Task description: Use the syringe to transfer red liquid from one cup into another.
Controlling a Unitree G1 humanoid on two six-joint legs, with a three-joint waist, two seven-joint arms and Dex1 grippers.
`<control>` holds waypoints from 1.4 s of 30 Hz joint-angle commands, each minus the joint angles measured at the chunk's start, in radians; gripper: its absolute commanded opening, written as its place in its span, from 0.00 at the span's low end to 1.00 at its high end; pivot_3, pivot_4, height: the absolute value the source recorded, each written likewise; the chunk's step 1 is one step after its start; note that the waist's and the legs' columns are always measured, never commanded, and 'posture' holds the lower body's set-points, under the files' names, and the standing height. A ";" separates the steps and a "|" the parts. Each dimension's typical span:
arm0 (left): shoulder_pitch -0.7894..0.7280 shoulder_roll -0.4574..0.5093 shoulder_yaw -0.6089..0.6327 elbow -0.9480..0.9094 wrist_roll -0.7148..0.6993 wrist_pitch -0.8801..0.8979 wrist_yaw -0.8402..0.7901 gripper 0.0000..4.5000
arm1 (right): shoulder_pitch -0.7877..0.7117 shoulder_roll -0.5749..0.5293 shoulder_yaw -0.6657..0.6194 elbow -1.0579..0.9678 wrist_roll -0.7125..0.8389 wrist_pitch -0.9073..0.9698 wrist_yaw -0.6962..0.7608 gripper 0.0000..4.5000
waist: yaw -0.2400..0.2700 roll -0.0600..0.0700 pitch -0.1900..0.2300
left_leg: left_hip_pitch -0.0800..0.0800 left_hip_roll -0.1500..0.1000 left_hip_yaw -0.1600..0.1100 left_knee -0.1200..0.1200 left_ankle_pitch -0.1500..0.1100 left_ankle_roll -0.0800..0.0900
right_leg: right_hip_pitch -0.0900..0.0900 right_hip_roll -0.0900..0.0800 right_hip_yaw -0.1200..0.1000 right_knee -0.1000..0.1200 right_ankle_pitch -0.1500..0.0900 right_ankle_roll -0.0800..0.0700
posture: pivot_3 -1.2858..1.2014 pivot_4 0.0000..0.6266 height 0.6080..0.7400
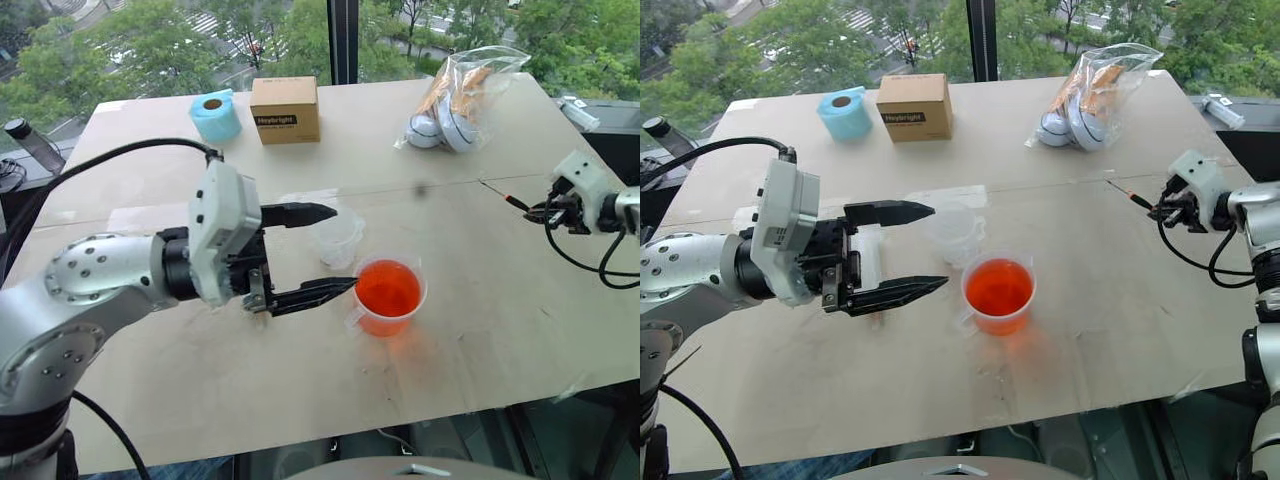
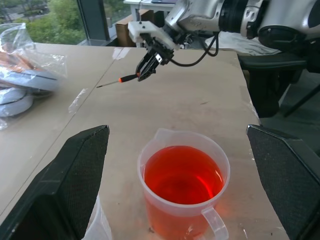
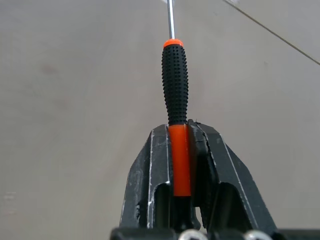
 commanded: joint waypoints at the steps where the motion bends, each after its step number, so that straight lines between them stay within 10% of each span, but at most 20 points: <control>1: -0.018 0.020 0.000 0.011 0.002 0.009 -0.020 1.00 | -0.022 0.014 -0.032 0.073 -0.033 -0.130 -0.036 0.02 | 0.000 0.000 0.000 | 0.000 0.000 0.000 0.000 0.000 0.000 | 0.000 0.000 0.001 0.000 0.000 0.000 | 0.52 0.24 1.00; 11: -0.022 0.043 0.031 0.040 0.002 0.044 -0.018 1.00 | -0.017 -0.016 -0.101 -0.010 -0.004 -0.068 0.069 0.99 | 0.006 0.000 0.001 | 0.003 0.000 0.002 0.000 0.000 0.000 | 0.001 0.000 0.002 0.002 0.000 0.000 | 0.52 0.24 1.00; 23: 0.041 0.071 0.131 0.175 0.030 0.328 0.374 1.00 | 0.195 0.019 -0.384 -1.063 0.704 0.579 0.265 0.99 | 0.016 -0.004 0.006 | 0.003 0.002 -0.002 -0.001 0.000 0.000 | 0.001 -0.005 0.000 0.003 0.000 0.000 | 0.52 0.24 1.00; 32: -0.065 -0.214 0.048 0.213 0.025 0.650 0.875 1.00 | 0.216 -0.001 -0.329 -1.271 0.784 0.564 0.256 0.99 | 0.036 -0.009 0.007 | 0.003 -0.001 -0.005 0.000 0.000 0.000 | 0.002 -0.008 -0.002 0.004 0.000 0.000 | 0.52 0.24 1.00; 42: -0.204 -0.417 -0.021 0.391 0.233 0.844 1.086 1.00 | 0.239 -0.037 -0.332 -1.338 0.811 0.564 0.242 0.99 | 0.031 -0.013 0.008 | 0.002 -0.002 -0.005 0.001 0.000 -0.001 | 0.001 -0.007 -0.002 0.004 0.000 0.000 | 0.52 0.24 1.00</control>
